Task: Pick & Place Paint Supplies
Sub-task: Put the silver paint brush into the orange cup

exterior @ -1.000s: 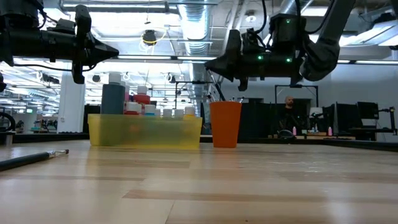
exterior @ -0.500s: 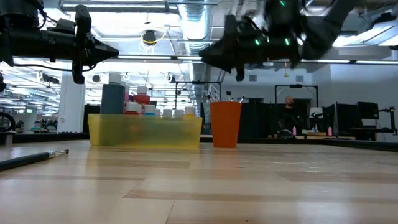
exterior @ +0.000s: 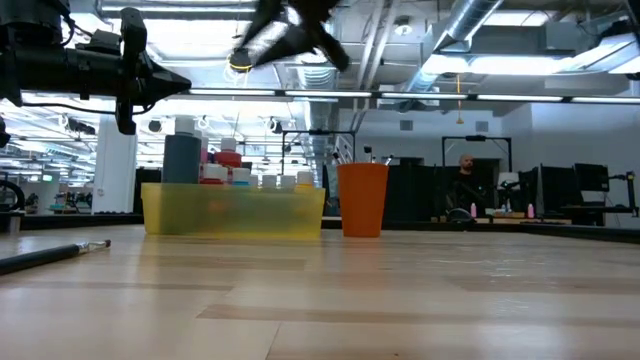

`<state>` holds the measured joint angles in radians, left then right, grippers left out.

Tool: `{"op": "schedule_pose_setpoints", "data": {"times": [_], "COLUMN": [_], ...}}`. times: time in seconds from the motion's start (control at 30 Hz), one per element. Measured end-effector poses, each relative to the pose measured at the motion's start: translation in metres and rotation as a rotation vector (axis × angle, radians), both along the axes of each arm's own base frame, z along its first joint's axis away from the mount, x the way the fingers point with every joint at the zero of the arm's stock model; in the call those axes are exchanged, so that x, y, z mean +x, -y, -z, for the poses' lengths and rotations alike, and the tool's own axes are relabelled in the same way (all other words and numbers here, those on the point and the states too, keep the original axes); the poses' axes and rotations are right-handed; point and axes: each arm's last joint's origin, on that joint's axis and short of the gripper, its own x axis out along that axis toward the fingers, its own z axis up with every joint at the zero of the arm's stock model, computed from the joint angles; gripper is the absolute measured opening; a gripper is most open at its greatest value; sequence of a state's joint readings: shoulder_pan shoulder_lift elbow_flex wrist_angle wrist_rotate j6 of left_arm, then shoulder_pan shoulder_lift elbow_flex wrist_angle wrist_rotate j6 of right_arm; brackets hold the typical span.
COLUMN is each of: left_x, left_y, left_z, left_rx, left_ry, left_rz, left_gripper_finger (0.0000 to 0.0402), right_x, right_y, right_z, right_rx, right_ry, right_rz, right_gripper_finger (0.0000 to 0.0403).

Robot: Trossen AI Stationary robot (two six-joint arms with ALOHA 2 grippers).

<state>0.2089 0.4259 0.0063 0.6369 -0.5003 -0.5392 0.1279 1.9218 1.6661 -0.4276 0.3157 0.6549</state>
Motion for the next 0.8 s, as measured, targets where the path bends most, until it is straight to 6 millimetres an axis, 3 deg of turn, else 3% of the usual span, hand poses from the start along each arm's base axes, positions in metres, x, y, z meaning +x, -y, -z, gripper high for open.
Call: {"op": "schedule_pose_setpoints", "data": {"times": [0.23, 0.4, 0.67, 0.8], "left_x": [0.0, 0.0, 0.0, 0.0], "left_y": [0.0, 0.0, 0.0, 0.0], "left_z": [0.0, 0.0, 0.0, 0.0], "left_rx": [0.0, 0.0, 0.0, 0.0], "left_ry": [0.001, 0.001, 0.001, 0.001], "left_rz": [0.0, 0.0, 0.0, 0.001], "left_gripper_finger": [0.0001, 0.0001, 0.0001, 0.0001], "right_x": [0.051, 0.074, 0.096, 0.097], "right_y": [-0.062, -0.091, -0.104, -0.095], "right_z": [0.011, 0.039, 0.097, 0.107], "right_rx": [0.08, 0.102, 0.152, 0.226], "right_ry": [0.002, -0.033, -0.127, -0.173], "right_rz": [-0.045, -0.062, -0.009, 0.03], "right_gripper_finger": [0.0108, 0.0108, 0.014, 0.0185]}}
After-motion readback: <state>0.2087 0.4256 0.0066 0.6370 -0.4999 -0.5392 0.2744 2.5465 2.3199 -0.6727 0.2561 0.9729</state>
